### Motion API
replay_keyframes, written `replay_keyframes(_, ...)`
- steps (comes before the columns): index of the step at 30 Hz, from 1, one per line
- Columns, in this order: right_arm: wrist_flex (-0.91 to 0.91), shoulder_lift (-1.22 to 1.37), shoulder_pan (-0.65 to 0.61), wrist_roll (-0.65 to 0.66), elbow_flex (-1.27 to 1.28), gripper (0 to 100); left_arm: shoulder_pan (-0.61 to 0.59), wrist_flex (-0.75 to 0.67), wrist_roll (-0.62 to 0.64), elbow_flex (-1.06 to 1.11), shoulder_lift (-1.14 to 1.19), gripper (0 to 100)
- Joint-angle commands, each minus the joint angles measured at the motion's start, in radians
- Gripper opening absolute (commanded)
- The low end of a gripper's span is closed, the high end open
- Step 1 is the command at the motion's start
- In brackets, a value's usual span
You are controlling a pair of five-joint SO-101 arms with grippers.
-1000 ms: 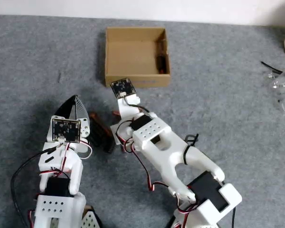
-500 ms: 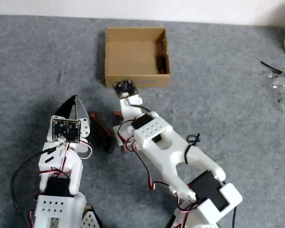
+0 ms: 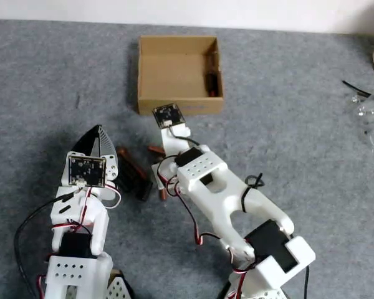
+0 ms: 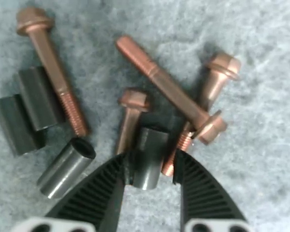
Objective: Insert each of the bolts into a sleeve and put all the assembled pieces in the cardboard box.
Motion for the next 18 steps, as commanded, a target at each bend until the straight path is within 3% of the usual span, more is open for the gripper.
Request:
replay_keyframes(1,0.079,0.071,0.005,-0.006,-0.073,12.0,0.013,-0.021,0.009,0.019,-0.002,1)
replay_keyframes(15,0.136,0.09,-0.024,-0.002,-0.151,12.0,0.015,-0.021,0.009,0.018,-0.002,1)
replay_keyframes(18,0.134,0.09,-0.027,0.048,-0.151,12.0,0.015,-0.021,0.009,0.018,-0.002,1)
